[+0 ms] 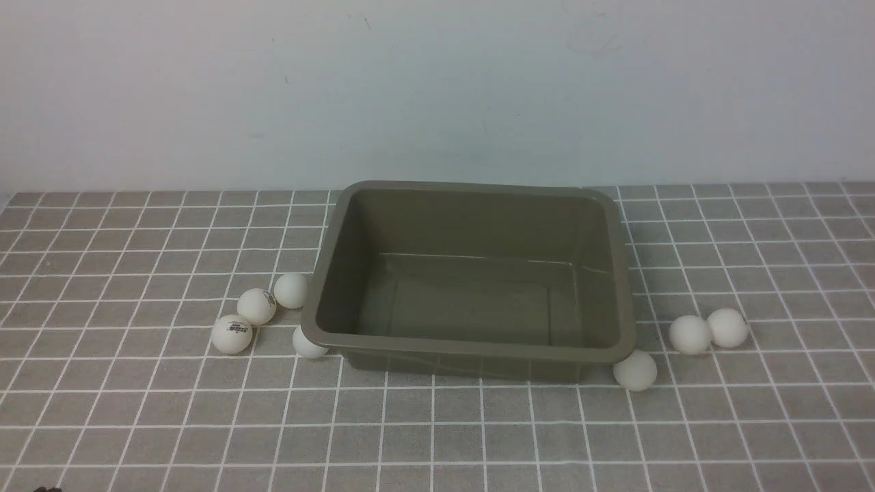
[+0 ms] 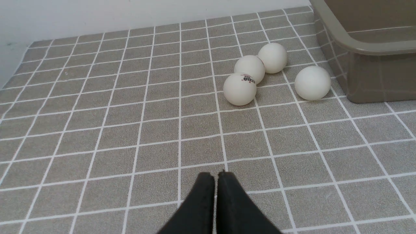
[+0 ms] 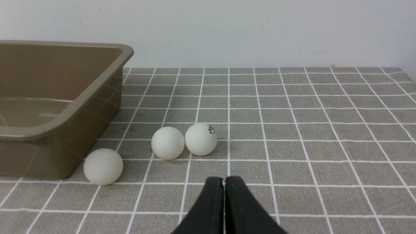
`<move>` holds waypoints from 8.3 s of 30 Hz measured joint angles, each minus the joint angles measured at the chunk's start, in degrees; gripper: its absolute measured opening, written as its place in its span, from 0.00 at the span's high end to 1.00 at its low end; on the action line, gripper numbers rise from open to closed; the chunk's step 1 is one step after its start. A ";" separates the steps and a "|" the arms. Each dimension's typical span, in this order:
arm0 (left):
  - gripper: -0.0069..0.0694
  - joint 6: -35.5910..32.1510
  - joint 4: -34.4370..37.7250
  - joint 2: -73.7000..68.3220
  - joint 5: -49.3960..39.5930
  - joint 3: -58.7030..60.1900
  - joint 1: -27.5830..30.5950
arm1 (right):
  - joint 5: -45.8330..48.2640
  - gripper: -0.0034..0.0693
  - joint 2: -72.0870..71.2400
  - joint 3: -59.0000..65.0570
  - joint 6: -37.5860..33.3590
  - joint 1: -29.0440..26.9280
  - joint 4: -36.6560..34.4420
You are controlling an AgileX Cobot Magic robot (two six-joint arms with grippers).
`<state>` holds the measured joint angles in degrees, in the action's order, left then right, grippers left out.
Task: Put the table tennis balls into the box on the grey coffee tablecloth.
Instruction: 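Reach for and grasp a ping pong ball on the table beside the basket, then drop the ball into the bin, then reach for and grasp a ping pong ball on the table, then release the ping pong ball into the bin and lift the gripper away, then reach for and grasp a ping pong ball on the table beside the basket, then drop the ball into the bin, then reach for and grasp a ping pong ball on the table, then release the ping pong ball into the bin and lift the gripper away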
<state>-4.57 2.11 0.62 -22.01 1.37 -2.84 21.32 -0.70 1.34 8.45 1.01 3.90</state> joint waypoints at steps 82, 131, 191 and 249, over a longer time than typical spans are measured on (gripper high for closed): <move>0.43 -10.94 12.55 -97.30 -10.18 -62.14 0.00 | 26.07 0.96 40.63 -46.74 -6.07 0.23 -12.83; 0.31 -10.37 18.08 -106.89 -29.45 -83.87 -12.99 | 23.01 0.23 108.13 -70.32 -13.39 -4.63 -22.17; 0.45 -13.65 7.86 -117.60 -40.32 -94.18 0.08 | 40.82 0.92 78.95 -59.38 -10.36 9.99 -19.05; 0.26 -18.49 16.98 -117.21 -35.74 -87.84 -5.36 | 28.45 0.18 99.03 -82.47 -10.00 20.56 -14.36</move>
<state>-23.06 19.09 -116.59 -57.75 -86.47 -8.20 49.77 98.33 -81.12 -1.55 21.58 -10.46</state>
